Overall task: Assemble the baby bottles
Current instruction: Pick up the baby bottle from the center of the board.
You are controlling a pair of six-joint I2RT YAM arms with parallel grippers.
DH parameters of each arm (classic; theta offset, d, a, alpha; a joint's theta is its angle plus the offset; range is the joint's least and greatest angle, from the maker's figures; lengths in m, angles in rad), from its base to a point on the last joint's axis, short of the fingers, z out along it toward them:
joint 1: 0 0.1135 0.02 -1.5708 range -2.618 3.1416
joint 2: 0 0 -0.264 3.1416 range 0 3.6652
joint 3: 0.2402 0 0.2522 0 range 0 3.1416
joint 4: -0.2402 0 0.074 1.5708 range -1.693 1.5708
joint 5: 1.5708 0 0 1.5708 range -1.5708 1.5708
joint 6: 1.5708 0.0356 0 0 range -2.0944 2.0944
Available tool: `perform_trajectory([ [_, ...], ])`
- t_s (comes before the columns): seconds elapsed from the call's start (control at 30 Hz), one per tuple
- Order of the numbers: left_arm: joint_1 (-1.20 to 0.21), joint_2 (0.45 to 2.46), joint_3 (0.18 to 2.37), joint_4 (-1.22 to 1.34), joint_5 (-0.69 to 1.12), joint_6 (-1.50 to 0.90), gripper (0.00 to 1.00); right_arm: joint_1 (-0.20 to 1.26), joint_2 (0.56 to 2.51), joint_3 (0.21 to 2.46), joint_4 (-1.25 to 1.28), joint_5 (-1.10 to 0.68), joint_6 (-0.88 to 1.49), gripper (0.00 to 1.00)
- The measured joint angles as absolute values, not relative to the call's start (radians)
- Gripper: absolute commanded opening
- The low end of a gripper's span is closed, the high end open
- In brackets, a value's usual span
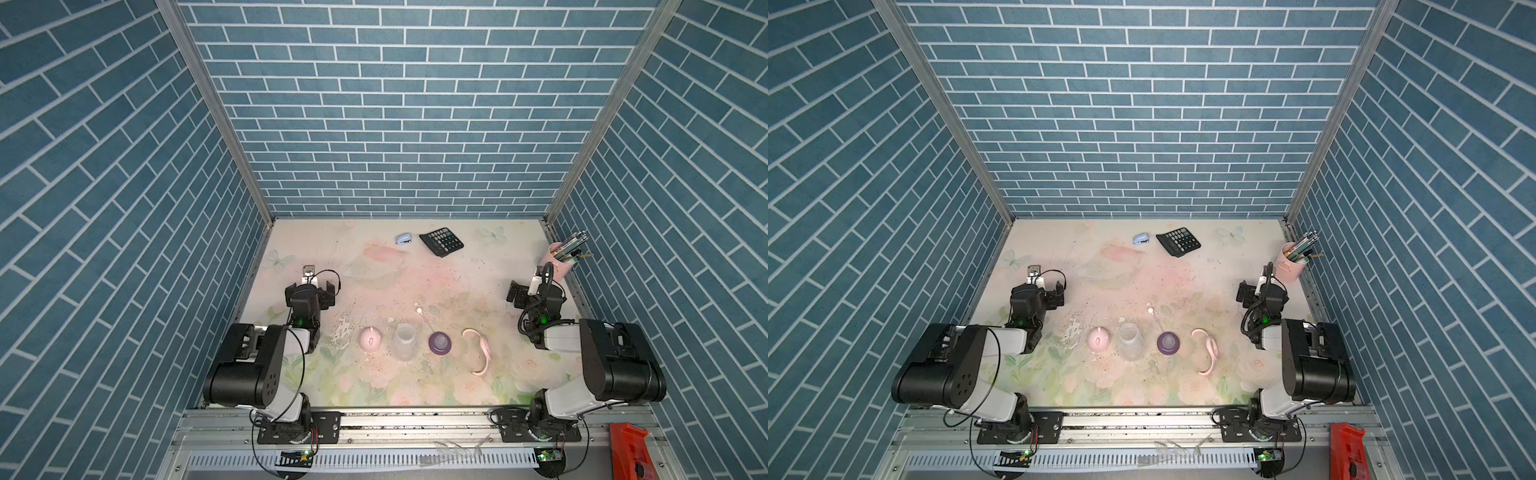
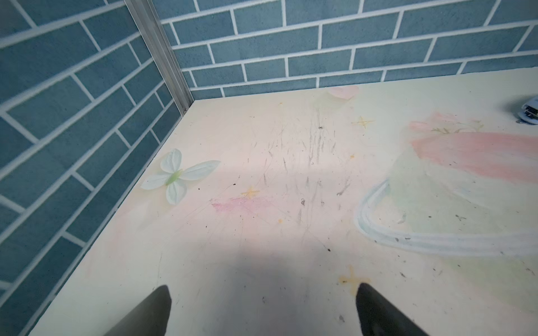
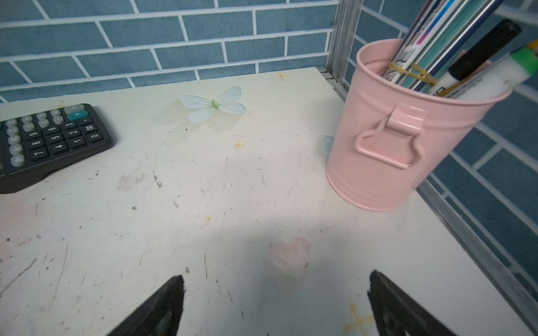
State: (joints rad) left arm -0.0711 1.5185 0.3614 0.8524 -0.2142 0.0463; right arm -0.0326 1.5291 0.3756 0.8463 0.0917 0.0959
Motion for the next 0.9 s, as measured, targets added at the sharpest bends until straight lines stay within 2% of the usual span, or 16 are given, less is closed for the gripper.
perform_trajectory([
  [0.9,-0.070,1.519,0.363,0.857,-0.204,0.050,1.00,-0.033,1.530,0.376,0.846,0.090,0.096,0.98],
])
